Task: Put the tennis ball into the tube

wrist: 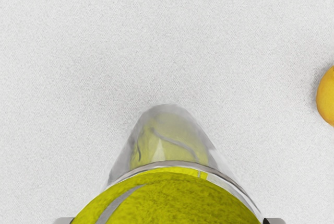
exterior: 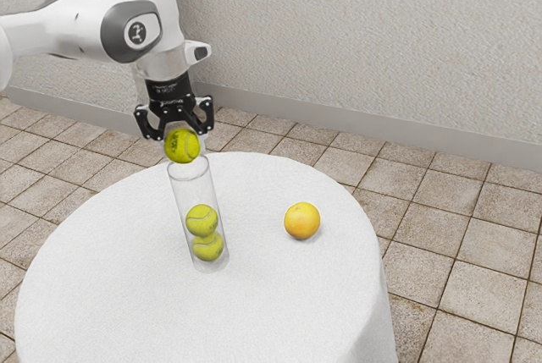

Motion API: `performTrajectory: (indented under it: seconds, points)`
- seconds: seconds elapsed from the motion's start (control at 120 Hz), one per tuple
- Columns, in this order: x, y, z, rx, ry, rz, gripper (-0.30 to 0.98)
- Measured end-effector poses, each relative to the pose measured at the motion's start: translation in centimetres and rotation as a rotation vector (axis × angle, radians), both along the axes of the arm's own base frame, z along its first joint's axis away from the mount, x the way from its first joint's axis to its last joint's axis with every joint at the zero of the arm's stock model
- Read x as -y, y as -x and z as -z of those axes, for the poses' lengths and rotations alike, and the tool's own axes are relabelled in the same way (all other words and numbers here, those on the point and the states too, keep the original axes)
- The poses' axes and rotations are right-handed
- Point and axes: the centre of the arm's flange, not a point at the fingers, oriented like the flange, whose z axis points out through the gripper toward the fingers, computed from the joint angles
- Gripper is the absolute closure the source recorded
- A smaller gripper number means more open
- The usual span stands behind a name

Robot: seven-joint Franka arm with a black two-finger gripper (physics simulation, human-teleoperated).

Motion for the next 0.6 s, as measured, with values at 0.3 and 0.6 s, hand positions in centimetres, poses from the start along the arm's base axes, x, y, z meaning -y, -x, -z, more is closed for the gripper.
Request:
performTrajectory:
  seconds: [0.3, 0.6]
  points:
    - [0.2, 0.6, 0.4, 0.010, 0.008, -0.043, 0.16]
    - [-0.3, 2.7, -10.3, 0.165, -0.074, 0.035, 0.04]
